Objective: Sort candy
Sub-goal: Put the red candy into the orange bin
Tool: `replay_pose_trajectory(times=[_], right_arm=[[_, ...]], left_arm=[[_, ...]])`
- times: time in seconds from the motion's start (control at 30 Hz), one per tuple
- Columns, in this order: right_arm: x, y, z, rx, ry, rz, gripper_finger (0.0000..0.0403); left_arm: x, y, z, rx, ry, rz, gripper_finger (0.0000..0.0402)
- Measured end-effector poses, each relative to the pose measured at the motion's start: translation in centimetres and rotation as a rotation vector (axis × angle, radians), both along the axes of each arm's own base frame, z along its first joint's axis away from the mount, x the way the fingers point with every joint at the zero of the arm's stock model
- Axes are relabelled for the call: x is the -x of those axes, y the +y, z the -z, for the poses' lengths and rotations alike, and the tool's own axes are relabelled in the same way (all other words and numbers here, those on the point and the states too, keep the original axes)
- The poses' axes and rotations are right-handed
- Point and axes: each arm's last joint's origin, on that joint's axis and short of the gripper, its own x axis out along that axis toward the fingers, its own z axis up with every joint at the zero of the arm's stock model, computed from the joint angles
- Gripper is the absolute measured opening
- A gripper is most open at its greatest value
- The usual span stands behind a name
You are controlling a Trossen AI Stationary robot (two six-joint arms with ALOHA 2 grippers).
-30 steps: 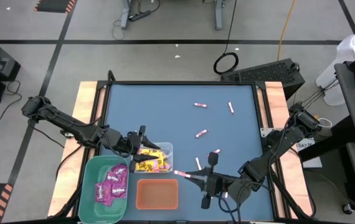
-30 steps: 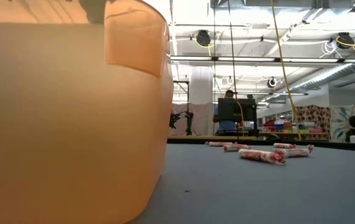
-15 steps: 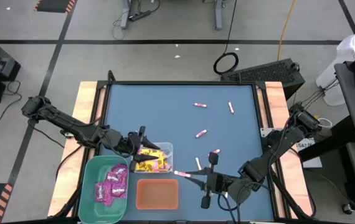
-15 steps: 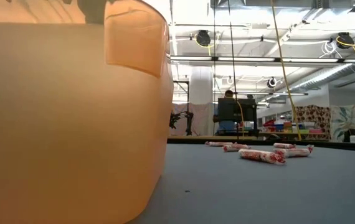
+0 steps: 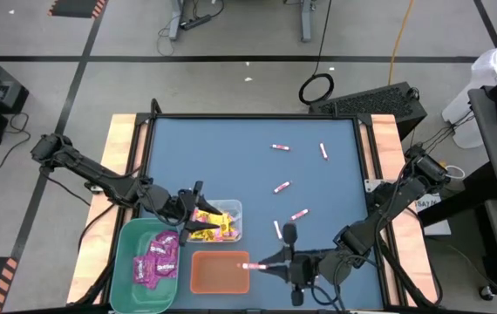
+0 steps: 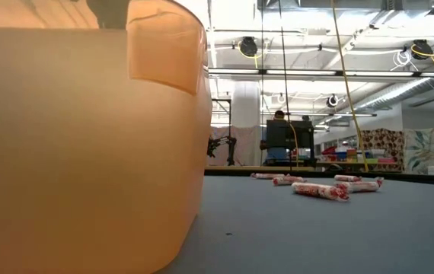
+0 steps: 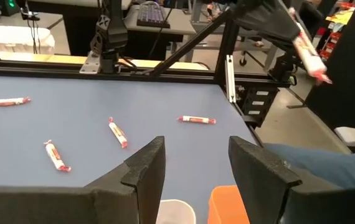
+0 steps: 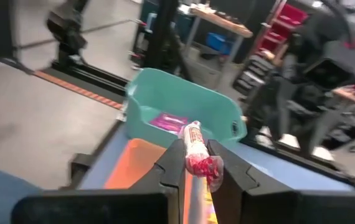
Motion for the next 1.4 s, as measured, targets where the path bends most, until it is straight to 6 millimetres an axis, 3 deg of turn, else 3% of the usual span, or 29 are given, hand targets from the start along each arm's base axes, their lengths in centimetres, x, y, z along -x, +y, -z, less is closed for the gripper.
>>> replay_pose_trajectory(times=[0.33,0.63,0.9,1.4], right_arm=[[-0.4,0.1,0.6,-0.165,0.031,0.013,0.0043],[-2.3,0.4,4.3,-0.215,0.109,0.073,0.0043],[-4.8,-1.0,7.1,-0.391,0.160,0.162,0.0043],[-7.7,-1.7,12.4,-0.439,0.226,0.102,0.0043]], left_arm=[[0.0,0.0,0.0,-0.008,0.001,-0.007,0.0183],[0.1,0.1,0.5,-0.028,0.048,-0.007,0.0183],[0.1,0.2,0.6,-0.060,0.048,-0.016,0.0183],[0.1,0.3,0.6,-0.122,0.042,-0.037,0.0183]])
